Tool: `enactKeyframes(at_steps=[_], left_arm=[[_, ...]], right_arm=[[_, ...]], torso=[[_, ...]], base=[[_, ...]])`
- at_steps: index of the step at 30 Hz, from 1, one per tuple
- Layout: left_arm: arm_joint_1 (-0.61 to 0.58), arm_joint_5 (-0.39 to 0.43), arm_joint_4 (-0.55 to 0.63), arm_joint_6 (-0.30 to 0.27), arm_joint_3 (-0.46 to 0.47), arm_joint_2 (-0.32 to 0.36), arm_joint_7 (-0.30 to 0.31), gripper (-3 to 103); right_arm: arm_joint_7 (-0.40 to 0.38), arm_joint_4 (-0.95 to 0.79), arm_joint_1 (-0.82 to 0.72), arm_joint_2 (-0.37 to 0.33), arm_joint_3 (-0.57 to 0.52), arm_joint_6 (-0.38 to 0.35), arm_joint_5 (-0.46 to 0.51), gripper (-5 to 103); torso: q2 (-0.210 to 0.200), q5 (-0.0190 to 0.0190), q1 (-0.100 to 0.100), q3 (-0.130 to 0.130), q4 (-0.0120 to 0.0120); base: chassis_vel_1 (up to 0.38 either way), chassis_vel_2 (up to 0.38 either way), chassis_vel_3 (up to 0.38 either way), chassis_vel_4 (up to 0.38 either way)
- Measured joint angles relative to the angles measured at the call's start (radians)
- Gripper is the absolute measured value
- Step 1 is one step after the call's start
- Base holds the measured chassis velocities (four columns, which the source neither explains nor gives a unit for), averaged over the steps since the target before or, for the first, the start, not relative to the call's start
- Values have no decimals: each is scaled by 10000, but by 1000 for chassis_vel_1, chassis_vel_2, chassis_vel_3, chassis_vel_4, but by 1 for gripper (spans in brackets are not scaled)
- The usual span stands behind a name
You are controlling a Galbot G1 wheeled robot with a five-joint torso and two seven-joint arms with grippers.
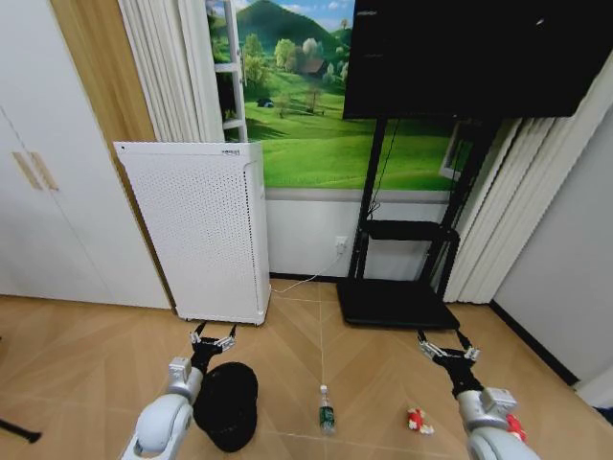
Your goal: Pick up the trash bin and place the garbage on the floor into it.
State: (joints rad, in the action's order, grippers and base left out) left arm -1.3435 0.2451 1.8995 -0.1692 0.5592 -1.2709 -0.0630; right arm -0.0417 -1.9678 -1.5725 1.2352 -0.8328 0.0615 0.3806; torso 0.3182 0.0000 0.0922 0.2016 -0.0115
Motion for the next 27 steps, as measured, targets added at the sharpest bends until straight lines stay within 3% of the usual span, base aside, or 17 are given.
enactKeyframes(at_steps=[16,19,27], left_arm=[[-37,-2,30,-6,6,16,-2,100],[-25,-1,30,-15,0,40,-2,100],[8,23,-55,-15,-43,32,-2,100]], right_arm=[[11,-41,-81,31,-32,21,0,100],[13,-9,-69,28,-16,26,-1,100],[29,80,-69,40,19,50,-3,100]], torso=[[-606,0,-183,-423,0],[-884,0,-238,-644,0],[-1215,0,-321,-895,0]], base=[[0,0,0,0],[0,0,0,0],[0,0,0,0]])
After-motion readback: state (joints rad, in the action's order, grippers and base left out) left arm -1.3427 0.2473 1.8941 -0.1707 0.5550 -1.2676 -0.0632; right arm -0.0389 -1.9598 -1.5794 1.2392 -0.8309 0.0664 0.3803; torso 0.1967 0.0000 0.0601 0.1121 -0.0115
